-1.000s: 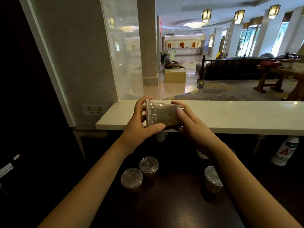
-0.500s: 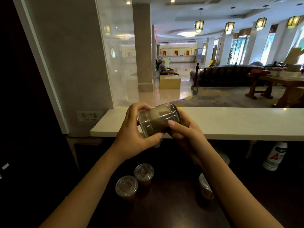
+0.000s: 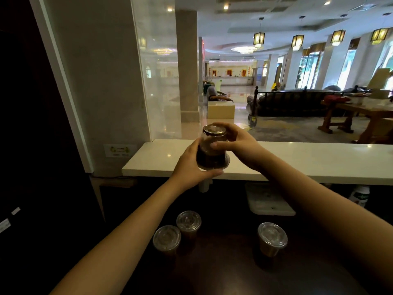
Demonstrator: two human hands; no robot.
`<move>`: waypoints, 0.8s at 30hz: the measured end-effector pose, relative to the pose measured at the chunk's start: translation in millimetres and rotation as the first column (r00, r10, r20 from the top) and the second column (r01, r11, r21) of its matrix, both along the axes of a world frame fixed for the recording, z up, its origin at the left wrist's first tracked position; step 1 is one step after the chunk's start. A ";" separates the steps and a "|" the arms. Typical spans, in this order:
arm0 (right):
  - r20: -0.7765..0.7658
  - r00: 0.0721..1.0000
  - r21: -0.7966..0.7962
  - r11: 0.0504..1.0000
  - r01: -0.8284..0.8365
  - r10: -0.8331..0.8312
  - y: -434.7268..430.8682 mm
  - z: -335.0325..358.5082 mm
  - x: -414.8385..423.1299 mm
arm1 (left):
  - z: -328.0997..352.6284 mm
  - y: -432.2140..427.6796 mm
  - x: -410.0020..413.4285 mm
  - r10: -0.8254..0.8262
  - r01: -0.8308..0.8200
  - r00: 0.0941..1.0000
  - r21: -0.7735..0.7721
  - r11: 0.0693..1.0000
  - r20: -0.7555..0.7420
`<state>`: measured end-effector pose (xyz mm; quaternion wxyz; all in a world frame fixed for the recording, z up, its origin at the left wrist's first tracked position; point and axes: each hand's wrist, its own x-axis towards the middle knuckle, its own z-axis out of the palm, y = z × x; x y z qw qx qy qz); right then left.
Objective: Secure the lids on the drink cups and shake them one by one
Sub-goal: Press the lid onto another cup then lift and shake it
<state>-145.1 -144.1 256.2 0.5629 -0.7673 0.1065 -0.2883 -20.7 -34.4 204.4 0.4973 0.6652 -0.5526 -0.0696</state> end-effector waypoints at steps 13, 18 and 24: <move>-0.165 0.976 -0.167 0.979 0.117 -0.145 -13.6 1.0 18.1 | -12.1 -44.4 24.4 -0.004 0.000 1.000 0.154 0.988 0.026; -0.194 0.964 -0.147 0.977 0.154 -0.181 -19.8 -7.3 23.4 | -12.2 -47.1 28.0 -0.024 0.019 0.999 0.214 0.977 0.023; -0.180 0.971 -0.086 0.986 0.143 -0.156 -20.8 -6.8 26.6 | -3.8 -41.4 39.7 -0.079 0.069 0.997 0.293 0.953 0.021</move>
